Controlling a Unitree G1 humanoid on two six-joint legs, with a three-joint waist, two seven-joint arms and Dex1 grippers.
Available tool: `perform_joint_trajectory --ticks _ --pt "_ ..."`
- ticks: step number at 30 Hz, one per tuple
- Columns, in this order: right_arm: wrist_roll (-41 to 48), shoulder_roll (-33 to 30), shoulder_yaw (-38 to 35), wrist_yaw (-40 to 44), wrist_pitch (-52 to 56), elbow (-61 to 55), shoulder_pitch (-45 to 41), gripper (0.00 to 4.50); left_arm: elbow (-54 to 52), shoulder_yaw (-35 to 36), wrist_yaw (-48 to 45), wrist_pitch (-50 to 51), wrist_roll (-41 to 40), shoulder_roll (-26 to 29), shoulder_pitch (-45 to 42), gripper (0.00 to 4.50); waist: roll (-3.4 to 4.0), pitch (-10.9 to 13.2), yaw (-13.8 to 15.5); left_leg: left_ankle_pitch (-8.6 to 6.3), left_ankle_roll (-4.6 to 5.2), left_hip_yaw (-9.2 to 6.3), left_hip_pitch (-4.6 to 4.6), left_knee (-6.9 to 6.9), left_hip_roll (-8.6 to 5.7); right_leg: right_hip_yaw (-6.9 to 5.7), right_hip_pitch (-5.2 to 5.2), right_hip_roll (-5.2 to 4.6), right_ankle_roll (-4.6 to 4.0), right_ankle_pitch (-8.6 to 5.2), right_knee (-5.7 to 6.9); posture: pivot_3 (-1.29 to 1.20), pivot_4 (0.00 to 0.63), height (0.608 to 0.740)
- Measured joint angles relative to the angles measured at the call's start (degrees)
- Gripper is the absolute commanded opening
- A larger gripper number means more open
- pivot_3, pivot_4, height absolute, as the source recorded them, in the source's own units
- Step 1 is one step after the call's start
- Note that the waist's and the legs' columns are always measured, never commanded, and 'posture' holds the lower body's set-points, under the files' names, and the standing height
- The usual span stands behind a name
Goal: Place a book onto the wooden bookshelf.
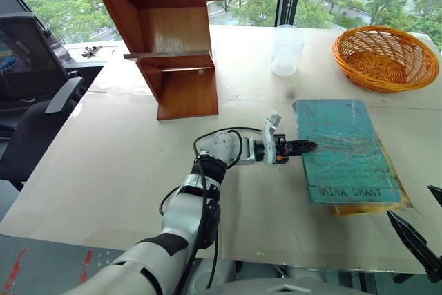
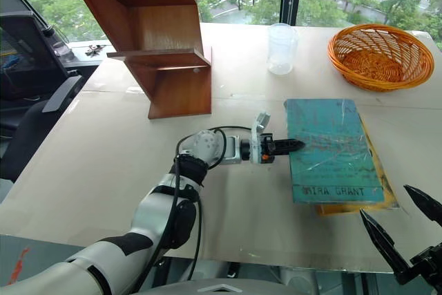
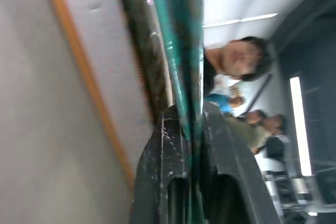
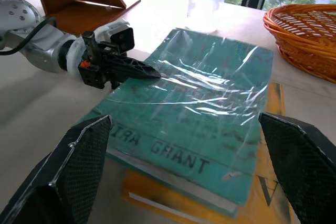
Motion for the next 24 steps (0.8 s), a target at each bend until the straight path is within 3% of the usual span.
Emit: perform_joint_trajectory --ticks 5,9,13,19,24 --pt "-0.2 -2.3 1.9 -1.1 -0.5 1.4 -2.4 4.5 -3.4 1.9 0.0 3.8 -0.5 2.8 0.4 0.03 0.0 0.0 -0.7 0.0 -0.01 0.03 -0.02 -0.01 0.0 0.04 -0.11 -0.01 -0.01 0.0 0.07 0.0 0.15 0.74" --pt "2.1 -8.8 1.8 -2.0 -0.3 6.2 -10.5 4.5 -18.3 4.4 0.8 8.7 -3.0 10.5 2.4 0.03 -0.08 0.1 -2.0 0.01 -0.01 0.13 -0.03 0.01 0.02 0.14 -0.2 -0.03 -0.03 0.03 0.13 0.0 0.15 0.74" --pt "3.9 -14.7 1.3 -1.6 0.4 9.8 -15.6 4.5 -28.5 5.5 0.4 8.5 -3.8 16.2 2.3 0.03 -0.02 0.0 -1.5 0.02 -0.01 0.11 -0.04 0.01 0.02 0.16 -0.19 -0.03 -0.04 0.03 0.12 0.0 0.15 0.74" --pt "9.9 -24.7 -2.1 2.9 3.1 18.9 -24.7 4.5 -46.4 -5.4 -10.8 -10.0 4.4 32.3 4.7 0.03 -0.05 0.1 -1.0 0.02 -0.02 0.08 -0.09 0.0 0.02 0.1 -0.14 -0.06 -0.06 0.04 0.0 0.0 0.15 0.74" --pt "14.0 -30.2 -0.7 5.9 5.5 21.7 -34.4 4.5 -51.7 -7.6 -15.2 -28.0 13.2 39.2 2.0 0.03 -0.19 0.2 -1.3 0.02 -0.01 0.02 -0.12 0.03 0.03 0.0 -0.12 -0.08 -0.08 0.05 0.0 0.0 0.15 0.74"
